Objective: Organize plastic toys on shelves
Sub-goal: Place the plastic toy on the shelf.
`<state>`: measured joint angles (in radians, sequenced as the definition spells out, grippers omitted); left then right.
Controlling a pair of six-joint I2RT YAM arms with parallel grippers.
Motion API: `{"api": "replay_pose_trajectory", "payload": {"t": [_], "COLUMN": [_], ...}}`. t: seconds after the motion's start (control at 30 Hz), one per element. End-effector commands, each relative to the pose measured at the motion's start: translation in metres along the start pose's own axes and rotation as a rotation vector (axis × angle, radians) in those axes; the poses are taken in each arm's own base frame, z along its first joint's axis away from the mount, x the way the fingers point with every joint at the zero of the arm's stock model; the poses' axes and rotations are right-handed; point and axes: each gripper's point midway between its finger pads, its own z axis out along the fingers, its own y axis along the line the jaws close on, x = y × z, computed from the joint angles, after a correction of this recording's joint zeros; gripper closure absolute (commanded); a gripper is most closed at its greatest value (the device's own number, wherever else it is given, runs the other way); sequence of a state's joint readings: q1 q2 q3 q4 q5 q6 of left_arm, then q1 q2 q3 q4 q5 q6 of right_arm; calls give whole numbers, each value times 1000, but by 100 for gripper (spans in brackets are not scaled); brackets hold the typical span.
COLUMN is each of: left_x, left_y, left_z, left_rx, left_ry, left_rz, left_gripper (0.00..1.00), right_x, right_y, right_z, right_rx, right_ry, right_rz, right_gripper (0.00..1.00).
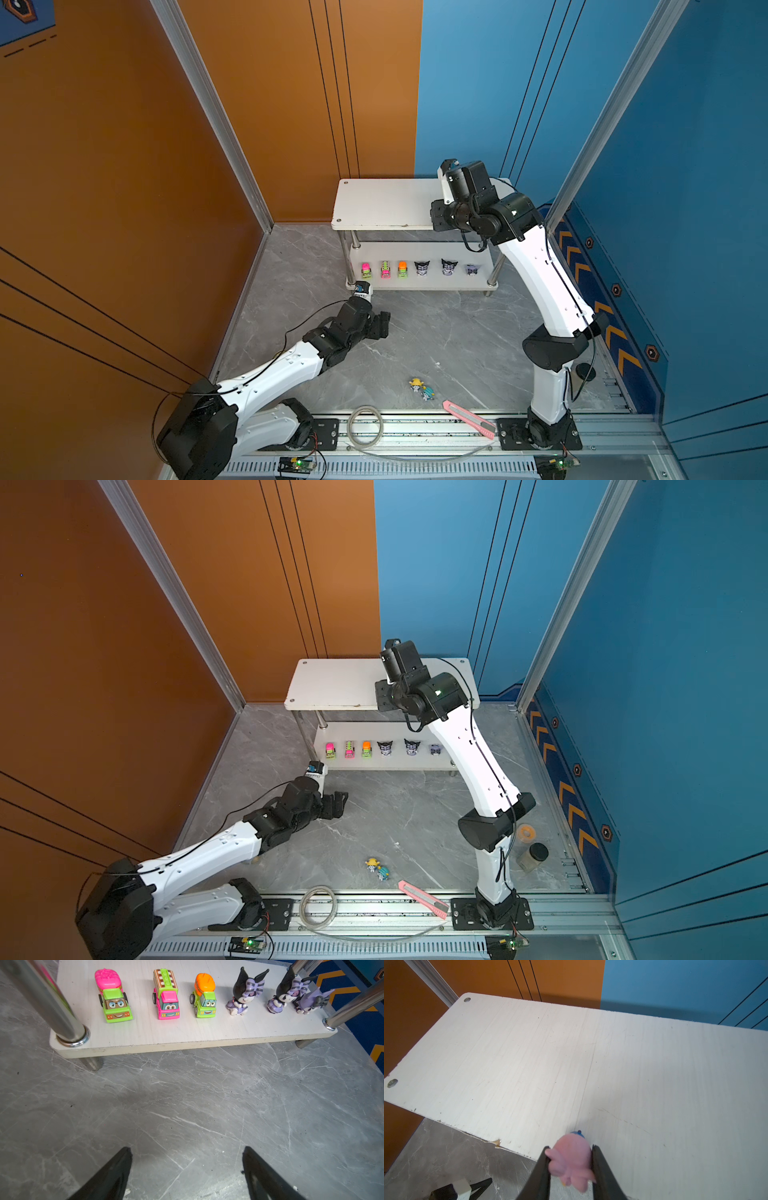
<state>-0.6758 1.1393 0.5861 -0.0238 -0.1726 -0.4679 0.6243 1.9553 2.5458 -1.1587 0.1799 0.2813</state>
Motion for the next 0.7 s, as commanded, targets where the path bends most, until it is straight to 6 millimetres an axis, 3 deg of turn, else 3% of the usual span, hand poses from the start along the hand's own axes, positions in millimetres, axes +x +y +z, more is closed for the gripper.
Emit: {"api": "replay_pose_trajectory", "payload": {"t": [0.0, 0.67], "left_x": [-12, -9], "left_y": [-7, -7], "left_z": [-1, 3], "left_rx": [8, 5], "left_ry": [-29, -22], "left_rz": [14, 17], "left_gripper": [15, 15], "right_x": [7, 7], "right_y": [-2, -2], "right_z": [9, 24], "right_rx": [1, -6], "right_ry": [38, 42], "right_rz": [15, 31], "right_gripper": [75, 62]}}
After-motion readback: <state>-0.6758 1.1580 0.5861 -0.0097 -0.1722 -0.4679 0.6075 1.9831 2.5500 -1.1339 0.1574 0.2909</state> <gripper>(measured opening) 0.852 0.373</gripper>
